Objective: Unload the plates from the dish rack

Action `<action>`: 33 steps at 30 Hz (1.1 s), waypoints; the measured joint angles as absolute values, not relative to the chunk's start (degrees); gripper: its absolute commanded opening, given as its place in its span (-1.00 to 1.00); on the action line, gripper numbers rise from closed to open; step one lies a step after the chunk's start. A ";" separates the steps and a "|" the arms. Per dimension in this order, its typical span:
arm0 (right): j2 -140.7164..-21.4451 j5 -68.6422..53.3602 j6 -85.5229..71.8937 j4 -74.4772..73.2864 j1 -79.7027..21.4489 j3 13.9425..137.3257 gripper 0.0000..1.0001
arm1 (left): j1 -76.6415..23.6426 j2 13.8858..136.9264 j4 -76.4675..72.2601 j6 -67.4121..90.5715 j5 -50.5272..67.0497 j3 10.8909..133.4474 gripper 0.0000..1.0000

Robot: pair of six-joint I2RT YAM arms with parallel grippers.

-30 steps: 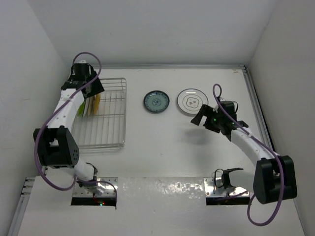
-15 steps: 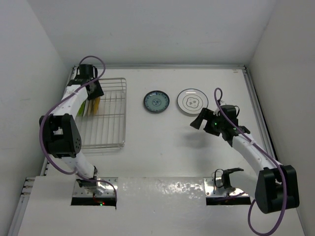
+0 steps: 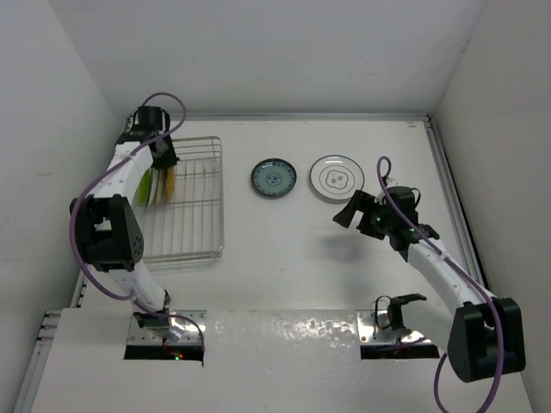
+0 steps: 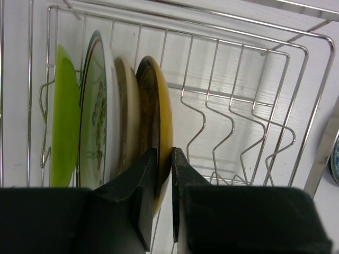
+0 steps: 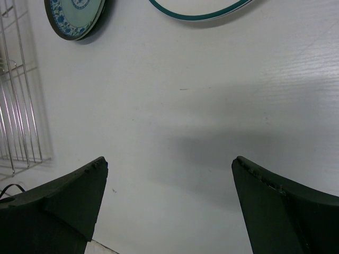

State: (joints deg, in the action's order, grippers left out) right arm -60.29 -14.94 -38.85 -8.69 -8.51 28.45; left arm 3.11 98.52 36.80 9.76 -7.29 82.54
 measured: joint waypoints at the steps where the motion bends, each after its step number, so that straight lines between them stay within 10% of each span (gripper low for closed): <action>1: -59.99 -14.87 -38.87 -8.69 -8.51 28.25 0.94 | 3.11 99.15 37.71 9.19 -6.96 83.81 -1.00; 17: -56.77 -14.90 -38.61 -16.47 -8.51 33.87 0.98 | -16.62 98.72 49.87 1.50 -13.17 109.62 -1.00; 33: -68.40 -36.62 -55.42 -3.31 -2.81 51.11 0.97 | -69.52 78.72 5.02 -34.39 -44.99 56.45 -1.00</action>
State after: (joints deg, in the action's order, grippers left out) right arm -68.40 -36.62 -55.42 -3.31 -2.81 51.11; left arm -69.52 78.72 5.02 -34.39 -44.99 56.45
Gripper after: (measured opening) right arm 0.985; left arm 0.030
